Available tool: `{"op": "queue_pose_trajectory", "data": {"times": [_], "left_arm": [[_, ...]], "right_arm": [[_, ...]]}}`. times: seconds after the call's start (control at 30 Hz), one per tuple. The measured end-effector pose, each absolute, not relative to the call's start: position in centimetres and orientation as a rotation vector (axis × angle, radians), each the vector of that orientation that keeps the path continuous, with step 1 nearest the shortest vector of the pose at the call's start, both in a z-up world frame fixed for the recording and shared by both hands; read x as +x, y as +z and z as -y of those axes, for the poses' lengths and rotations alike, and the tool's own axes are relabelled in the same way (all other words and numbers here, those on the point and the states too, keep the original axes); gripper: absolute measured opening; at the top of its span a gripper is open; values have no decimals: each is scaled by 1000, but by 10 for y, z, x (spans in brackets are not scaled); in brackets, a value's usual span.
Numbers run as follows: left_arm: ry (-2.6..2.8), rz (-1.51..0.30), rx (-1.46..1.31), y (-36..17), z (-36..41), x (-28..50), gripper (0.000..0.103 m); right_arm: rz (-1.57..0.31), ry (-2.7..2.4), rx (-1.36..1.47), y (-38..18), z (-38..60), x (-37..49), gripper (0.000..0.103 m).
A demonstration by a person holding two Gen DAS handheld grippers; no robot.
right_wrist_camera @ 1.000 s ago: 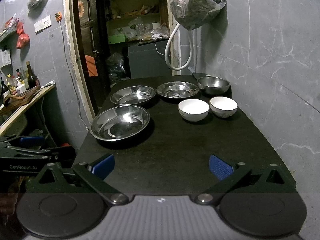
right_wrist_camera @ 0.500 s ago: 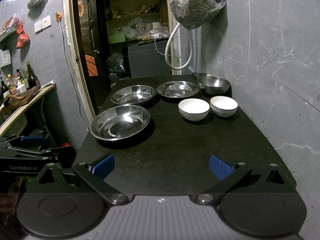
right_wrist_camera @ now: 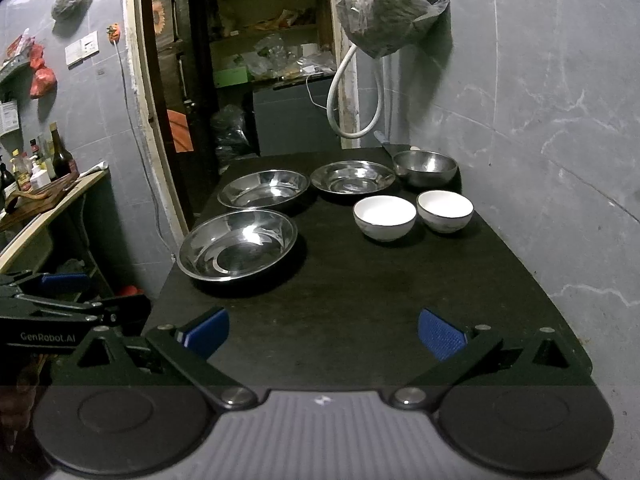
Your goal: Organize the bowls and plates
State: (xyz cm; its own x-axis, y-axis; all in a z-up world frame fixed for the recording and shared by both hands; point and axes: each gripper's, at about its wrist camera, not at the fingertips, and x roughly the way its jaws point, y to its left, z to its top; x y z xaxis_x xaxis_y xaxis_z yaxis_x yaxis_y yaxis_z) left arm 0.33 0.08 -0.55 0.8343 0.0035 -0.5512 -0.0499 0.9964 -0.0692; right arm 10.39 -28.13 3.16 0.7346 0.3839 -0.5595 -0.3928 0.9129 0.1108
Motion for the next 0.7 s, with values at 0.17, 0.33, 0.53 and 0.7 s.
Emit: {"op": "queue_pose_trajectory", "data": {"times": [0.17, 0.33, 0.53, 0.7], "left_arm": [[28, -592, -83, -6, -3, 6, 102], [31, -599, -87, -5, -3, 8, 102], [32, -611, -92, -7, -3, 14, 102], [31, -623, -91, -9, -3, 19, 102]], "right_arm": [[-616, 430, -18, 32, 279, 107, 103], [-621, 434, -24, 31, 277, 109, 103], [-629, 434, -23, 30, 278, 114, 103], [-637, 436, -22, 27, 277, 118, 103]]}}
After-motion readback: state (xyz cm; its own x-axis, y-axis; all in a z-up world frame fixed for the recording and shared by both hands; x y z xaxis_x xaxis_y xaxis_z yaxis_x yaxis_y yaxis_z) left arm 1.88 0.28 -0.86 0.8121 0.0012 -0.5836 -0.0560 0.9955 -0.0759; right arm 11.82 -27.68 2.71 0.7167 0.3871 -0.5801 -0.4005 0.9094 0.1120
